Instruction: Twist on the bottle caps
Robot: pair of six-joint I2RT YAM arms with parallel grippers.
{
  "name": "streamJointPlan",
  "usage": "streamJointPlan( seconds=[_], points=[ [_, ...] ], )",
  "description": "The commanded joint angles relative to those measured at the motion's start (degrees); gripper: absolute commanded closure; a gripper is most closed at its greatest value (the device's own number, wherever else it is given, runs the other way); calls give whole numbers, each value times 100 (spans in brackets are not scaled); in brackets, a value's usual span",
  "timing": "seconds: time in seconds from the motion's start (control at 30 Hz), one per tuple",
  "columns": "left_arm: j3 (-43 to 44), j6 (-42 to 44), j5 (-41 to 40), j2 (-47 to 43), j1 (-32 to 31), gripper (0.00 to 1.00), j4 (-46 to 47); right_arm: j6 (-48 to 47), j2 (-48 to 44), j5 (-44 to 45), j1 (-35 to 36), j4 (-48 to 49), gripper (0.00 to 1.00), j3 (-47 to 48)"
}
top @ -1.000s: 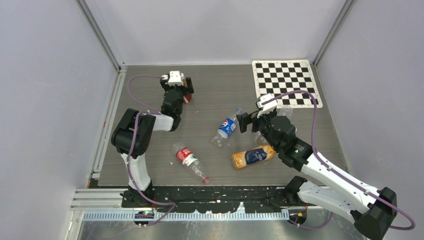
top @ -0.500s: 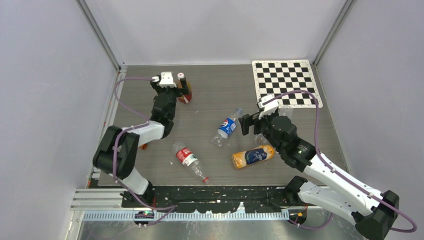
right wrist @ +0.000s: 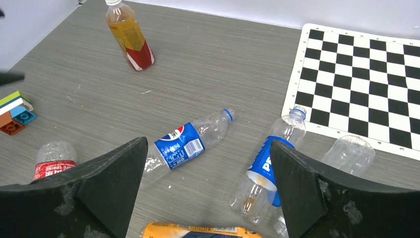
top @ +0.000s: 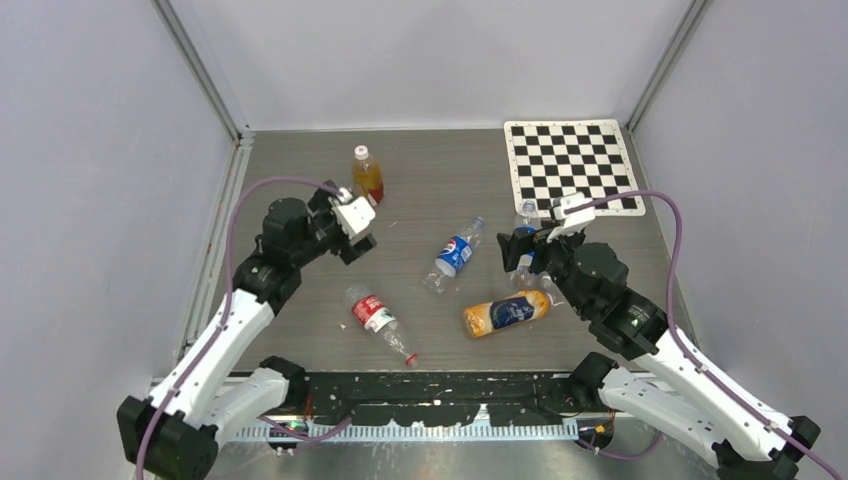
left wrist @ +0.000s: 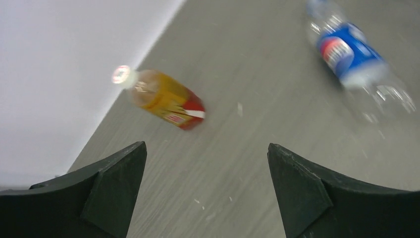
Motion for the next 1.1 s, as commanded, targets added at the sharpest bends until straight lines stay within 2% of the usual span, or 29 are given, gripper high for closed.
streamJointPlan(
  seconds=[0.0, 0.13, 0.3, 0.47, 0.7, 0.9, 1.07],
  points=[
    [307, 2018, 1582, -623, -72, 6, -2979, 211, -174, 114, -3, -72, 0, 221],
    [269, 2993, 1809, -1092, -89, 7, -4114, 330, -348, 57, -3, -85, 0, 168],
    [83, 3311, 1838, -1529, -528, 11, -4804, 427, -536, 10, -3, -97, 0, 67],
    [-410, 3442, 1755, -1570, -1210, 14, -4716, 442, -666, -10, -3, -106, 0, -25],
    [-383, 4033, 1319, -555, -2028, 13, -4639, 477, -727, 0, -3, -4, 0, -188],
    [-688, 4282, 784, 263, -2556, 13, -4027, 498, -768, 3, -3, 50, 0, -263],
    [-1151, 4306, 301, 487, -2696, 12, -3250, 461, -942, 57, -3, 54, 0, -365]
  ],
)
